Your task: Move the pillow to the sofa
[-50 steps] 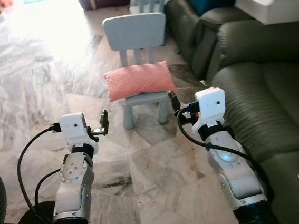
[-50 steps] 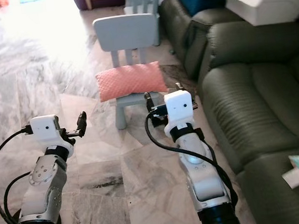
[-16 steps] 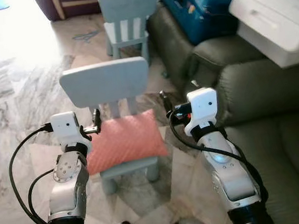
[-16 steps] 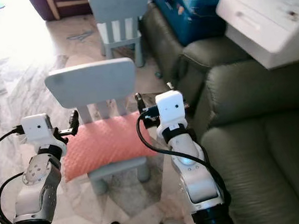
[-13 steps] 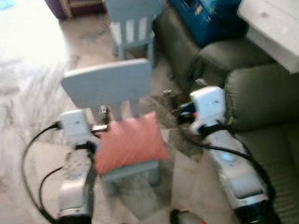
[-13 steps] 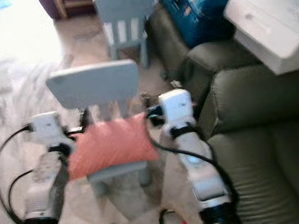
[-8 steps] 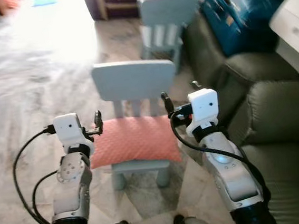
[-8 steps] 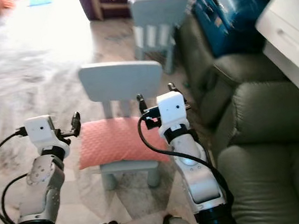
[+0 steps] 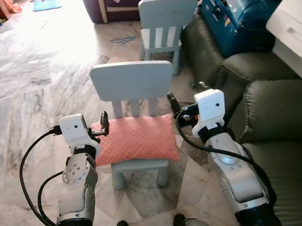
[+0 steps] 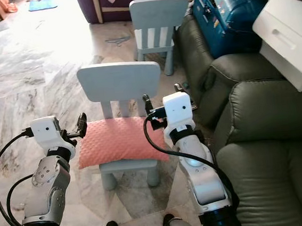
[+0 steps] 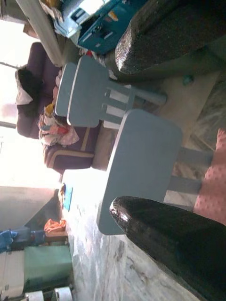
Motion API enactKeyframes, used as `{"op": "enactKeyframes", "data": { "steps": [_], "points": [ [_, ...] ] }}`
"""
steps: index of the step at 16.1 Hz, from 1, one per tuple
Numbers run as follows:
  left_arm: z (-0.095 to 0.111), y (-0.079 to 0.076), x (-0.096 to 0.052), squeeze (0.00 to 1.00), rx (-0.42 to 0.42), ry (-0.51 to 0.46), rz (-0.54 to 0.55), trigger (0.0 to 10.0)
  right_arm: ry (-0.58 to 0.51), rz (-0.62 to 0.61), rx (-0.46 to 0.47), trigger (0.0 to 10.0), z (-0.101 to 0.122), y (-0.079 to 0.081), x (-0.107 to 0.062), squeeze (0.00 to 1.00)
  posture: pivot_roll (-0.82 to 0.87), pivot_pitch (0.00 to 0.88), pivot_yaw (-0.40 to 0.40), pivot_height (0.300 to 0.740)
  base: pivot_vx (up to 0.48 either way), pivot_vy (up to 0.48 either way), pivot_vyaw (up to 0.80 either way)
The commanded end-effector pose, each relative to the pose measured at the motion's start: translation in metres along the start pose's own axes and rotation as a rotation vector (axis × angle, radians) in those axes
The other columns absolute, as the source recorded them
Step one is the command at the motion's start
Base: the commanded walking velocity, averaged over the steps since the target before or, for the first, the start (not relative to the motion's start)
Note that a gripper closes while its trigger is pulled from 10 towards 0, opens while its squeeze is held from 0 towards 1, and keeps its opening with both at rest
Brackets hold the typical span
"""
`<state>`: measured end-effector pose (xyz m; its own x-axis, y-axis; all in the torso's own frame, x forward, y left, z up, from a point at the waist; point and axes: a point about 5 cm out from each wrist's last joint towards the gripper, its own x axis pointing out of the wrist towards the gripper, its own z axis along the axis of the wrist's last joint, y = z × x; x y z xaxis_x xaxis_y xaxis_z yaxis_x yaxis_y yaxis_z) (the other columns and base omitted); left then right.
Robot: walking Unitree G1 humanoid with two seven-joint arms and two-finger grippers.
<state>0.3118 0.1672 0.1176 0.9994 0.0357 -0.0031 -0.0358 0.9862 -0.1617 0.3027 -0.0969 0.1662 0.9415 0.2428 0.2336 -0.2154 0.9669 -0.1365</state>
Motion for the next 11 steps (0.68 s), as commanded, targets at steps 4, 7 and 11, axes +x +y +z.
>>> {"op": "enactKeyframes", "data": {
  "steps": [4, 7, 11],
  "points": [
    [-0.0024, 0.0012, 0.0007, 0.0, -0.005, 0.029, 0.006, 10.0, 0.002, 0.006, 0.014, 10.0, -0.0012, 0.0008, -0.0002, 0.0, -0.11, 0.183, -0.045, 0.74, 0.0, 0.116, 0.0],
    [-0.0034, 0.0018, 0.0004, 0.0, -0.007, 0.039, 0.006, 10.0, 0.005, 0.006, 0.018, 10.0, -0.0016, 0.0006, 0.0002, 0.0, -0.11, 0.185, -0.048, 0.74, 0.0, 0.474, 0.0],
    [-0.0008, -0.0008, -0.0003, 0.0, 0.015, 0.017, -0.024, 10.0, 0.006, 0.004, 0.019, 10.0, -0.0017, 0.0005, 0.0003, 0.0, -0.11, 0.187, -0.046, 0.74, 0.0, 0.239, 0.0]
  ]
}}
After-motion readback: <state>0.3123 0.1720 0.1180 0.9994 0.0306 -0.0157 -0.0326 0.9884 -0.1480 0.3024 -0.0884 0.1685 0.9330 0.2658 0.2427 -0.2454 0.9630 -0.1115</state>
